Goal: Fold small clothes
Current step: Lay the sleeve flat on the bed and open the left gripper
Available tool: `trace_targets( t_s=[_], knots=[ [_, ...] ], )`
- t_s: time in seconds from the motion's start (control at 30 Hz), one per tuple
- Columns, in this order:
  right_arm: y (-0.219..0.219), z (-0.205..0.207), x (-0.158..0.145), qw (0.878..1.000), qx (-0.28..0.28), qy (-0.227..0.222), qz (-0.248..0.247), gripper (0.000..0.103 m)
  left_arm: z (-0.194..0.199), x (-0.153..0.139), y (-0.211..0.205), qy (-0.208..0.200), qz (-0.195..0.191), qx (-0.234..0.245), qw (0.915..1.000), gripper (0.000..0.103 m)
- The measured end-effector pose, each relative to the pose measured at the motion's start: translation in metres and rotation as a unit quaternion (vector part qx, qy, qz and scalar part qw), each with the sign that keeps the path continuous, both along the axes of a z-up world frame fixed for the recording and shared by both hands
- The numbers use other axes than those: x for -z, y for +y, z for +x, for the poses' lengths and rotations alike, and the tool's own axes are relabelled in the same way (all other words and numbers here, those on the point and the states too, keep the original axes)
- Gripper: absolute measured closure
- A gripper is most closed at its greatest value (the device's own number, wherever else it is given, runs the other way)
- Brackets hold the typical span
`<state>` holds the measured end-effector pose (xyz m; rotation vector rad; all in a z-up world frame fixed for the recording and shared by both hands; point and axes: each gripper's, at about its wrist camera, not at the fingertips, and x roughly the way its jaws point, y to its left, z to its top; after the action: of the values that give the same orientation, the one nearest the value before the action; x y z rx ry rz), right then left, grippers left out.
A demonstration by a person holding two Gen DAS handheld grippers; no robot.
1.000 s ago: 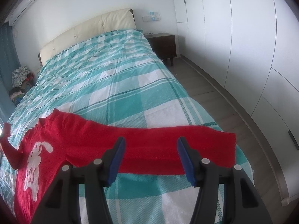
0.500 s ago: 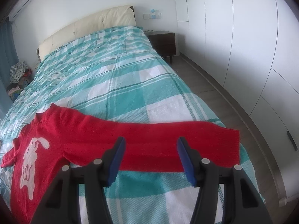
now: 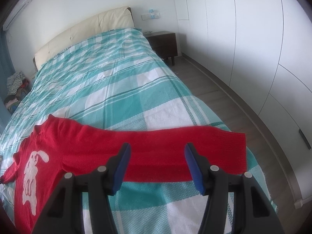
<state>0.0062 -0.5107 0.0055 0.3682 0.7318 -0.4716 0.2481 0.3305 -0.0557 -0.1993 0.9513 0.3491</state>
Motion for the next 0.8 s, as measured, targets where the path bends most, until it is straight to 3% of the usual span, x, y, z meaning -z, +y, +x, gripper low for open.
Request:
trace_targets(
  t_s=[0.13, 0.33, 0.4, 0.5, 0.57, 0.8],
  knots=[
    [0.004, 0.002, -0.002, 1.000, -0.007, -0.001, -0.007, 0.046, -0.005, 0.024, 0.018, 0.024, -0.018, -0.021, 0.9993, 0.096],
    [0.007, 0.003, 0.000, 1.000, -0.010, 0.004, -0.014, 0.046, -0.004, 0.031, 0.009, 0.029, 0.013, -0.016, 0.9994, 0.094],
    [0.004, 0.002, -0.001, 1.000, -0.006, 0.002, -0.011, 0.046, -0.006, 0.029, 0.007, 0.023, 0.009, -0.006, 0.9997, 0.087],
    [0.001, 0.000, -0.002, 1.000, 0.001, -0.002, -0.009, 0.046, -0.019, 0.017, 0.001, -0.003, -0.005, 0.023, 0.9997, 0.063],
    [0.001, -0.001, -0.003, 1.000, 0.002, -0.003, -0.013, 0.046, -0.033, 0.003, -0.009, -0.029, 0.001, 0.037, 0.9989, 0.033],
    [0.019, -0.008, -0.009, 0.999, -0.007, -0.007, -0.041, 0.037, -0.060, -0.046, -0.093, -0.078, -0.021, 0.124, 0.9889, 0.016]
  ],
)
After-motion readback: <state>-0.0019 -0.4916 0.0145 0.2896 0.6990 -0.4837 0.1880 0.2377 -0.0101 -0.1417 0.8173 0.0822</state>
